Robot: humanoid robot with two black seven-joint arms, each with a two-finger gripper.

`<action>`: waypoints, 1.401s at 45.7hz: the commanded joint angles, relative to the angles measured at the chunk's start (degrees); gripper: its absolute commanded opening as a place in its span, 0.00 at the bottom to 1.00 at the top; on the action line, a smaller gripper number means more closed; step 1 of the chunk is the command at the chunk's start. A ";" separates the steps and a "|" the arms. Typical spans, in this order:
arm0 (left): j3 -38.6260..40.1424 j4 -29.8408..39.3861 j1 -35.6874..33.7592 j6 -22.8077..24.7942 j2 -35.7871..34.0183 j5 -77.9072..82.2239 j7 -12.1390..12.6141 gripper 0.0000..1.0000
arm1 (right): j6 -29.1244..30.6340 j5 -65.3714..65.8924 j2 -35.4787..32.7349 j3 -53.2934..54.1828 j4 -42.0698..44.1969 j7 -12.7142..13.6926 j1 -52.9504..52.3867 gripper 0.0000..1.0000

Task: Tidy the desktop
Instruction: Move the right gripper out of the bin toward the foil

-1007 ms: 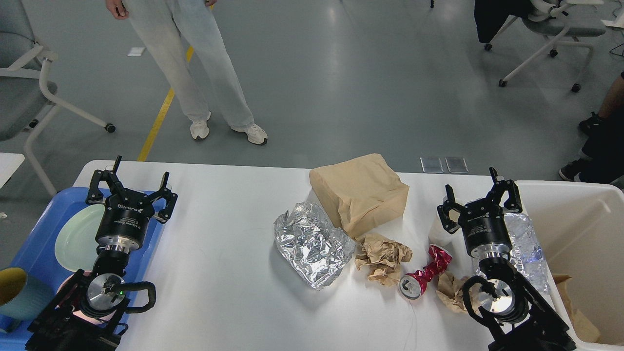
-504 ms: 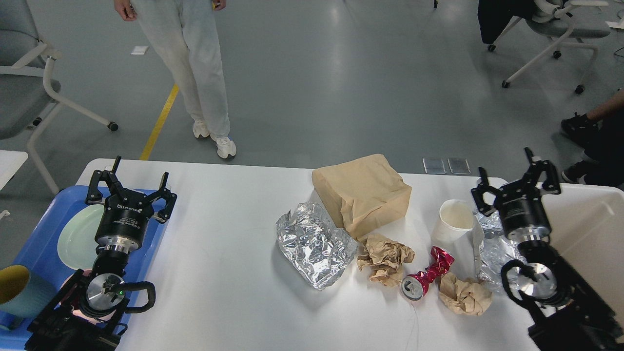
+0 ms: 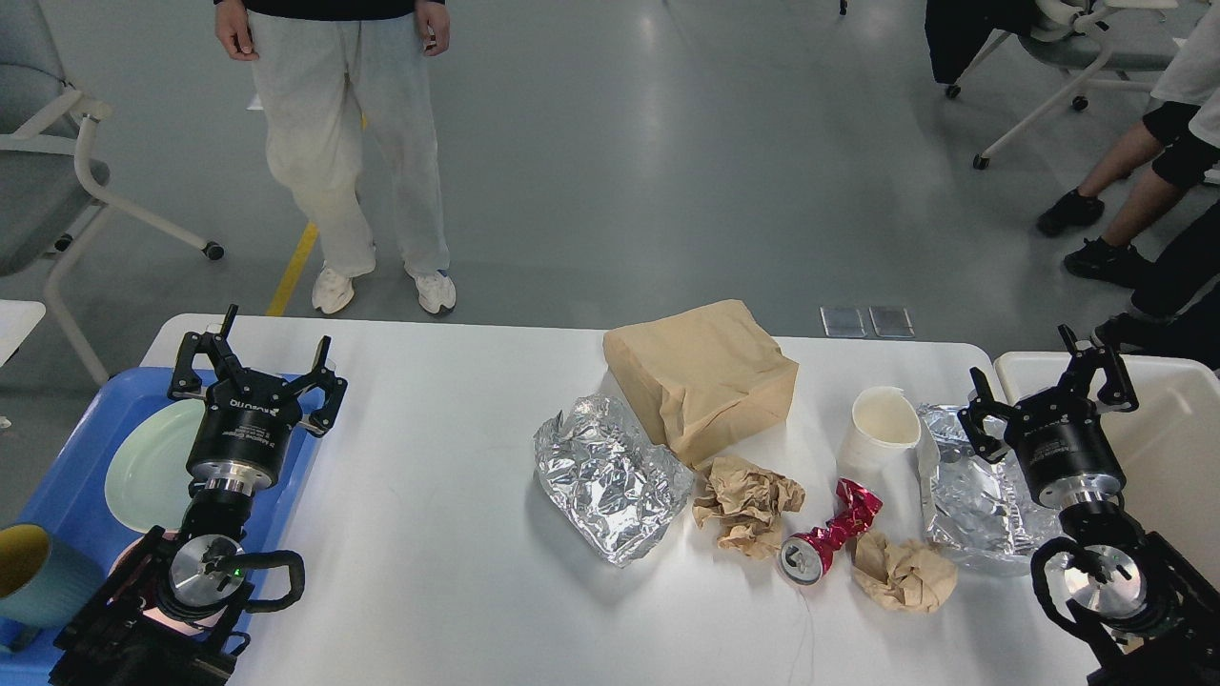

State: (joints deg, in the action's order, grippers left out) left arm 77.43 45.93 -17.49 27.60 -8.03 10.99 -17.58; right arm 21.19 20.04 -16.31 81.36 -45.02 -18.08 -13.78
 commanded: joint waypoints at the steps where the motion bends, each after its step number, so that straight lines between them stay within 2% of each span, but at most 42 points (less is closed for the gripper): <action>1: 0.00 0.03 0.00 0.00 -0.06 0.00 0.00 0.96 | 2.19 0.00 0.05 -0.24 -0.33 0.15 0.15 1.00; 11: 0.00 0.03 0.00 0.00 0.03 0.00 0.00 0.96 | 2.90 0.09 -0.57 -6.21 0.02 0.42 -0.46 1.00; 39: 0.00 -0.05 0.00 0.00 0.03 0.00 0.00 0.96 | 2.99 0.09 -0.57 -6.30 0.19 0.15 -1.17 1.00; 44: 0.00 0.03 0.00 0.00 -0.06 0.00 0.00 0.96 | 1.76 0.26 -1.35 -6.57 1.24 0.68 -2.13 1.00; 48: 0.00 0.03 0.00 0.00 0.03 0.00 0.00 0.96 | -0.26 1.05 -4.51 -8.49 5.02 2.00 -5.73 1.00; 53: 0.00 -0.05 0.00 0.00 0.03 0.00 0.00 0.96 | -0.53 0.79 -14.17 -19.46 5.12 2.70 -8.80 1.00; 57: 0.00 -0.05 0.00 0.00 0.03 0.00 0.00 0.96 | 0.26 0.09 -21.47 -31.84 5.12 2.61 -15.47 1.00; 64: 0.00 0.03 0.00 0.00 0.03 0.00 0.00 0.96 | 6.76 0.18 -28.86 -64.71 5.55 2.09 -31.46 1.00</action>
State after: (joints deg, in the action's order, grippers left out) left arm 77.43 45.96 -17.49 27.60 -8.03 10.98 -17.58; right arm 23.61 20.20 -39.63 39.50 -40.15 -15.68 -33.06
